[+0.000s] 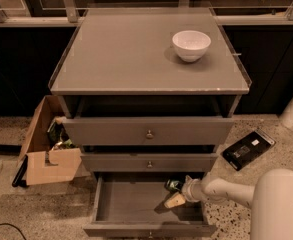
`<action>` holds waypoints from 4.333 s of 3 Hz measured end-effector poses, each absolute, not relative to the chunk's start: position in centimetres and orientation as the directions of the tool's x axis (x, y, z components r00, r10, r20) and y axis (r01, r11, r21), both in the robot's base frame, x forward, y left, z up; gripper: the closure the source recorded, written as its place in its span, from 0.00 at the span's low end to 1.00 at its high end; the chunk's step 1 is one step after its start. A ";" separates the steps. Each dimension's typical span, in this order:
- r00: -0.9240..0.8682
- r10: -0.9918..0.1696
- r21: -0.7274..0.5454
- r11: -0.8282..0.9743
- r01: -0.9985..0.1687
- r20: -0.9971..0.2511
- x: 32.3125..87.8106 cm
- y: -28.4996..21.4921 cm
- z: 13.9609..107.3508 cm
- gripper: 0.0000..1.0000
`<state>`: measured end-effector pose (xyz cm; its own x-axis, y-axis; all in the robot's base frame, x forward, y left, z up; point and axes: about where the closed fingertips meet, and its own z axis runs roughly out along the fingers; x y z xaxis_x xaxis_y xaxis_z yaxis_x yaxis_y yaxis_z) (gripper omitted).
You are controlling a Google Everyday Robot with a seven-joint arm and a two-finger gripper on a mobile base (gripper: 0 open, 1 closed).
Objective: Pick green can from bottom drawer and place on counter
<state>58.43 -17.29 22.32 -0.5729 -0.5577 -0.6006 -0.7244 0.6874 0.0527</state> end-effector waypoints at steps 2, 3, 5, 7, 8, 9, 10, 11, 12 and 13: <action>-0.584 -0.557 0.050 0.697 -0.715 -0.590 59.0 -18.0 21.2 0.00; -0.598 -0.554 0.051 0.707 -0.705 -0.580 59.8 -18.9 19.9 0.00; -0.625 -0.538 0.070 0.724 -0.686 -0.565 60.0 -19.9 18.2 0.00; -0.646 -0.535 0.101 0.723 -0.684 -0.545 59.6 -19.1 16.3 0.00; -0.651 -0.537 0.109 0.721 -0.685 -0.537 59.7 -18.7 15.7 0.00; -0.655 -0.541 0.118 0.717 -0.687 -0.528 60.0 -18.1 15.1 0.00; -0.669 -0.544 0.138 0.715 -0.686 -0.507 60.3 -17.8 14.2 0.00; -0.671 -0.544 0.141 0.714 -0.685 -0.504 60.4 -17.7 14.0 0.16; -0.671 -0.544 0.141 0.714 -0.685 -0.504 60.4 -17.7 14.0 0.39; -0.671 -0.544 0.141 0.714 -0.685 -0.504 60.4 -17.7 14.0 0.63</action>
Offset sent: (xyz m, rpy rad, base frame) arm 0.0155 -0.0205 -0.0238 -0.0302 0.0116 -0.0347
